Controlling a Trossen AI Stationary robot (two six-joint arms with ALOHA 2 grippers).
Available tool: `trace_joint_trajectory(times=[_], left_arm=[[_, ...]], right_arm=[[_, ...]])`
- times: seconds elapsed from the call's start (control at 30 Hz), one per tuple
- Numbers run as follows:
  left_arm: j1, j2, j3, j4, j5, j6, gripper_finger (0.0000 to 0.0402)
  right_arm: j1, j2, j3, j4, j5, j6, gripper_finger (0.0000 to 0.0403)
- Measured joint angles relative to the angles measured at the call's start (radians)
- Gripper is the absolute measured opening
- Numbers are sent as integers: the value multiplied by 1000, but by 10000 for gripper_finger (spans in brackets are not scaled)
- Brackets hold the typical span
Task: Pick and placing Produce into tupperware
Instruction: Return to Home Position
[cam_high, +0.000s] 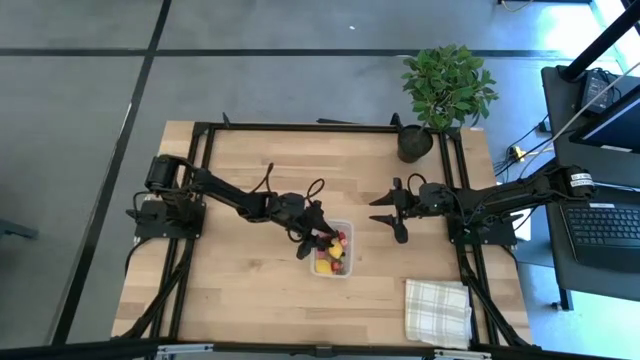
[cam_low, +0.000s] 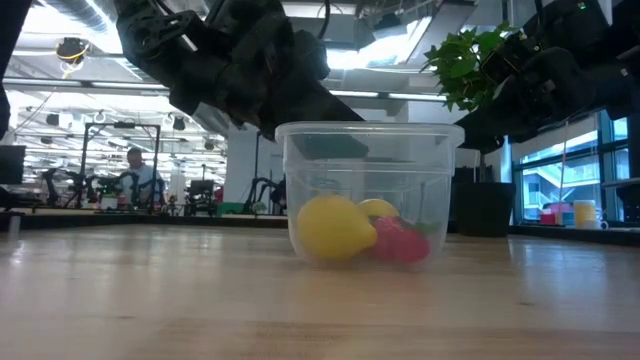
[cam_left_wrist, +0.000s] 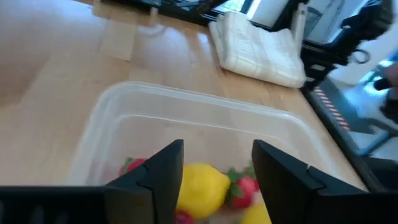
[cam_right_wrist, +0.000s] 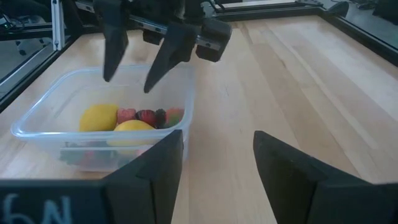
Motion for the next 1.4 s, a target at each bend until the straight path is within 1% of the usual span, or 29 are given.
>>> trace_joint_trajectory(times=[0.07,0.2,0.23,0.3,0.37,0.4,0.47,0.57,0.6,0.67,0.73,0.83,0.9,0.97,1.03,1.1,1.2,1.3,1.4], left_arm=[[7,-27,-1,-15,60,-18,189],[34,-156,-1,-57,291,-20,192],[37,-197,-1,-65,330,-15,192],[39,-290,-1,-117,349,23,192],[39,-385,-1,-192,316,80,192],[39,-433,-1,-238,275,110,192],[39,-526,-1,-336,139,167,192],[31,-640,0,-469,-133,234,192],[28,-668,-1,-506,-212,253,192],[27,-712,-20,-527,-325,290,192],[39,-754,-56,-536,-380,324,192],[85,-826,-132,-537,-426,345,192],[133,-884,-191,-522,-432,341,192],[180,-941,-253,-485,-423,325,192],[221,-1003,-324,-455,-387,320,192],[256,-1066,-396,-413,-361,309,192],[294,-1159,-495,-366,-354,299,192],[323,-1246,-564,-365,-352,277,192],[344,-1317,-619,-360,-352,254,192]], right_arm=[[0,0,0,0,0,1,198],[0,0,0,0,0,21,198],[0,0,0,0,0,21,198],[0,0,0,2,0,21,198],[0,0,0,4,0,22,198],[0,0,0,10,0,22,198],[-3,0,0,37,30,23,198],[-13,-3,0,92,128,26,198],[-21,-3,0,112,145,17,198],[-42,-3,2,136,157,-16,198],[-70,-3,2,141,158,-41,198],[-118,-18,2,139,160,-53,198],[-149,-41,2,133,160,-62,198],[-175,-77,2,111,160,-76,198],[-192,-121,2,65,160,-79,198],[-202,-178,2,11,160,-81,198],[-206,-271,1,-66,160,-89,198],[-206,-370,1,-131,161,-106,198],[-206,-462,1,-190,198,-109,198]])
